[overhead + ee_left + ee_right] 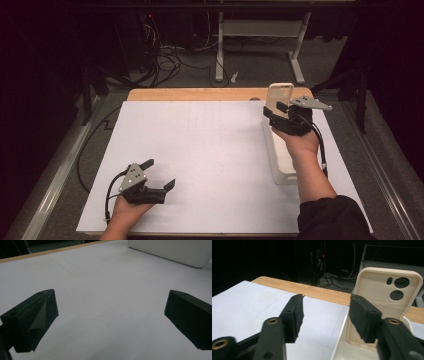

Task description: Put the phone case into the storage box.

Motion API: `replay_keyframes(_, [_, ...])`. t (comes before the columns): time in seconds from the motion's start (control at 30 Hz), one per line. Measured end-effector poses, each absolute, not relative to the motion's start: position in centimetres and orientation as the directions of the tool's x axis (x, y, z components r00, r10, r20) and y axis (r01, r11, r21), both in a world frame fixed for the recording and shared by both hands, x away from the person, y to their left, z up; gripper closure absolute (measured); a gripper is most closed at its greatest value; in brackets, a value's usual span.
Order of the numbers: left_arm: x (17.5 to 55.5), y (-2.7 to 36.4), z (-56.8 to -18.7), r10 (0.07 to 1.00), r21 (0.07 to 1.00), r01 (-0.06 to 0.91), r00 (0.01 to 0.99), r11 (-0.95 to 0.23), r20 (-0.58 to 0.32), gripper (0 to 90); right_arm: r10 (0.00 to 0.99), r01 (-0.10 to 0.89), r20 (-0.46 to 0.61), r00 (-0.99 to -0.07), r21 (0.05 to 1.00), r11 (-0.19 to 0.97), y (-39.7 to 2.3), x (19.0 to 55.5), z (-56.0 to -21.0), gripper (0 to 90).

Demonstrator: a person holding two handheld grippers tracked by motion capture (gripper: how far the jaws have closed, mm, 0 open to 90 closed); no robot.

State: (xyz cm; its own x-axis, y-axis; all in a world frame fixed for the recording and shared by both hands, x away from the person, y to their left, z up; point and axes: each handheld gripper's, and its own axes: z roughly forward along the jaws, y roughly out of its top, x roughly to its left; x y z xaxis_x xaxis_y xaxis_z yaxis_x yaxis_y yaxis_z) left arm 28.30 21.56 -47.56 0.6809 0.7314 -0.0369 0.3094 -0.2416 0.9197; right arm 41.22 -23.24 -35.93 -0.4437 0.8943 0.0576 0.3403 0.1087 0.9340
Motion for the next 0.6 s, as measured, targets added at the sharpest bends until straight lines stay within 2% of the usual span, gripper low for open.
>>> replay_keyframes(0.27, [28.3, 21.6, -47.5, 0.729, 0.917, 0.313, 0.684, -0.246, -0.038, 0.1, 0.892, 0.326, 0.063, -0.448, 0.940, 0.097, -24.1, 39.8, -35.6, 15.8])
replay_keyframes(0.5, [28.2, 21.7, -47.4, 0.732, 0.920, 0.311, 0.680, -0.239, -0.040, 0.1, 0.891, 0.312, 0.052, -0.451, 0.944, 0.103, -24.8, 38.0, -35.4, 1.4])
replay_keyframes(0.6, [28.2, 21.8, -47.3, 0.734, 0.922, 0.311, 0.677, -0.231, -0.044, 0.1, 0.888, 0.307, 0.053, -0.456, 0.947, 0.101, -25.1, 37.2, -35.3, 0.0])
